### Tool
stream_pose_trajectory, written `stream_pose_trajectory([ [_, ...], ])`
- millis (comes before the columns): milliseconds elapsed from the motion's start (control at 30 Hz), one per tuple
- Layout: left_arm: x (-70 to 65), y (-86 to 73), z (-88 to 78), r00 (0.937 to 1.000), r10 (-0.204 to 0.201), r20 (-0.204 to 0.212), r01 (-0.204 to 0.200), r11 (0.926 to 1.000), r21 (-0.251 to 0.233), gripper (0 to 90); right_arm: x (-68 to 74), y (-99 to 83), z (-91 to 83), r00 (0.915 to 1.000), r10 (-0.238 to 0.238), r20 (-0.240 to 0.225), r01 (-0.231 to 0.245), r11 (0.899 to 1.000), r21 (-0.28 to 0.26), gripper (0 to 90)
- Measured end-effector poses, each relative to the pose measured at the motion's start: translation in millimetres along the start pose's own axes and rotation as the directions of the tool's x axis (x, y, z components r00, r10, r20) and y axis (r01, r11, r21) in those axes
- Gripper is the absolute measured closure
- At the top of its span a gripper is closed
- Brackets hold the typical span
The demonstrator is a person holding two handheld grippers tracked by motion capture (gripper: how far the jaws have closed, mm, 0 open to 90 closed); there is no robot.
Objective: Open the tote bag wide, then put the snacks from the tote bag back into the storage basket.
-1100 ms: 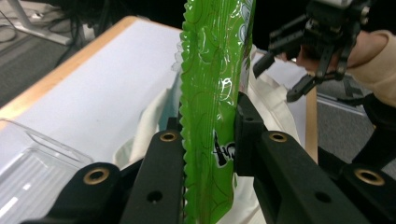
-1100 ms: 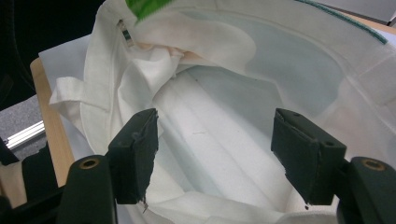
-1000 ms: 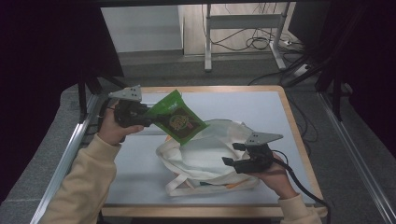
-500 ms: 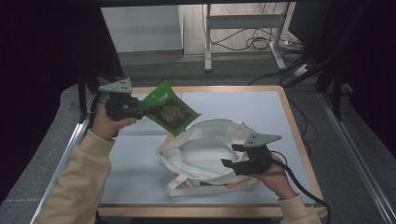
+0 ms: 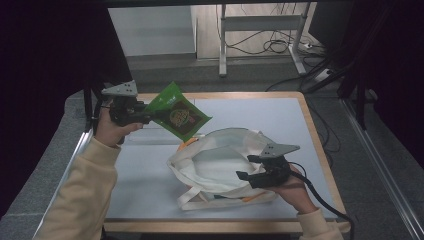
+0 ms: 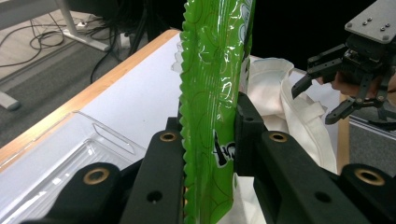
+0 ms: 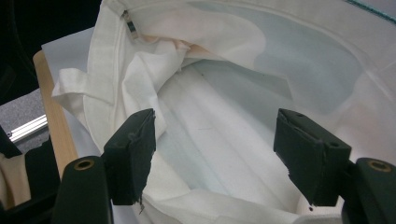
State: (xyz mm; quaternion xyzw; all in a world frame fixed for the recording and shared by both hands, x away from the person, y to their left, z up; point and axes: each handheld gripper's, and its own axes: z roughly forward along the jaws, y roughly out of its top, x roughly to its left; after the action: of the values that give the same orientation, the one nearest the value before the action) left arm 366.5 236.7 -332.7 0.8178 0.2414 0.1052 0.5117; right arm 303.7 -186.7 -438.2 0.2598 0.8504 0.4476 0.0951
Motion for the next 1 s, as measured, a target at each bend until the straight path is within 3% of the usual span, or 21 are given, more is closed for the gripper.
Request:
stream_pose_trajectory([
  [367,10.8,-1.7,-14.2,0.9992,-0.022,-0.035,0.021,0.9997,-0.013,77.0,-2.0,0.4,1.4,1.0,0.004,-0.003,-0.004,1.0,-0.006,29.5],
  [1000,40.9,-6.0,-34.1,0.9919,-0.053,-0.116,0.055,0.9984,0.012,77.0,-0.8,0.5,-0.7,1.0,-0.001,-0.001,0.001,1.0,-0.011,29.3],
])
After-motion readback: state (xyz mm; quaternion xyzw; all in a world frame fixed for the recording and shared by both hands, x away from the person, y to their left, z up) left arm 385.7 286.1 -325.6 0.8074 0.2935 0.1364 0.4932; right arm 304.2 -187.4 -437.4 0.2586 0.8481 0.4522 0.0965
